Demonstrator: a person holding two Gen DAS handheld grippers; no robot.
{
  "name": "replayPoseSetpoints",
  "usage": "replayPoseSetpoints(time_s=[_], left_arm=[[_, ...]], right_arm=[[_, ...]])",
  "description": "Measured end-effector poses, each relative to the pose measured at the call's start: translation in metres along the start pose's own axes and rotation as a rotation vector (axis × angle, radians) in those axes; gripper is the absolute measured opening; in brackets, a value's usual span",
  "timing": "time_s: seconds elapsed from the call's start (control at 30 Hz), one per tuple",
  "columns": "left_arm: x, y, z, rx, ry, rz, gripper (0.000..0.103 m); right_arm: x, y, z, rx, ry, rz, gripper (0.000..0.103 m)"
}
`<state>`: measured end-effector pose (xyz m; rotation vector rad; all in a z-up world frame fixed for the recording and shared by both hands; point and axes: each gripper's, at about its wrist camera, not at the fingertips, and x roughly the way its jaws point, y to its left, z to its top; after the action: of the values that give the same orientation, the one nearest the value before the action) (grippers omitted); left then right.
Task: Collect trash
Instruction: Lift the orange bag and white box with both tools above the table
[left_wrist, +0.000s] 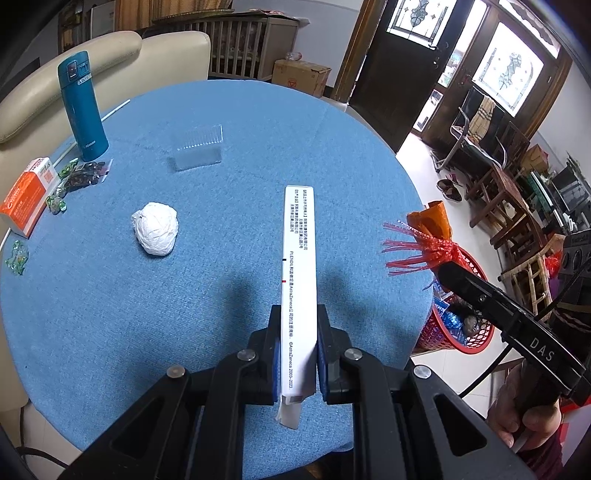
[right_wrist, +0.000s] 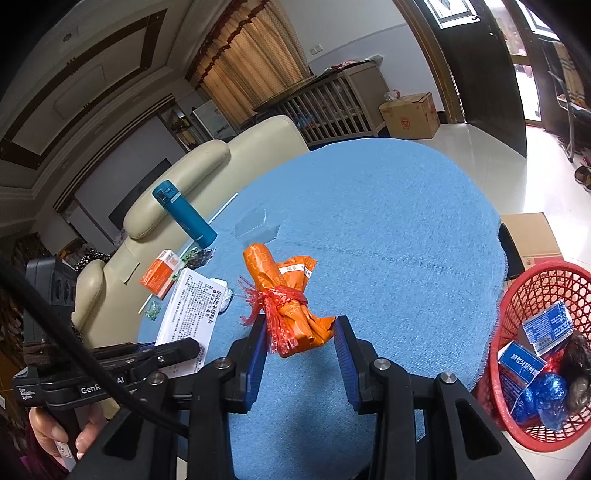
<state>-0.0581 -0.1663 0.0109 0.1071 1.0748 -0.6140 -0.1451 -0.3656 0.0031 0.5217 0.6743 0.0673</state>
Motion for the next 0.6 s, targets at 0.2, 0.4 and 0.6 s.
replayPoseSetpoints(time_s=[0.2,0.4,0.6], left_arm=[[-0.001,-0.0005,-0.0001,0.001,-0.002,0.002,0.016],[-0.0039,-0.0039,0.0009,0.01,-0.009,0.003,0.016],[-0.0045,-0.0098,0.0024,0.021,-0.005,0.007,0.016]], right_arm=[[-0.0005,0.0008,0.0004,-0.003,-0.005,-0.004,0.039],[-0.0036,0.0014,0.0008,-0.011,-0.016,-0.008,0.039],[-0.0077,-0.0013,0.001,-0.012,-0.027,-0.007,0.039]])
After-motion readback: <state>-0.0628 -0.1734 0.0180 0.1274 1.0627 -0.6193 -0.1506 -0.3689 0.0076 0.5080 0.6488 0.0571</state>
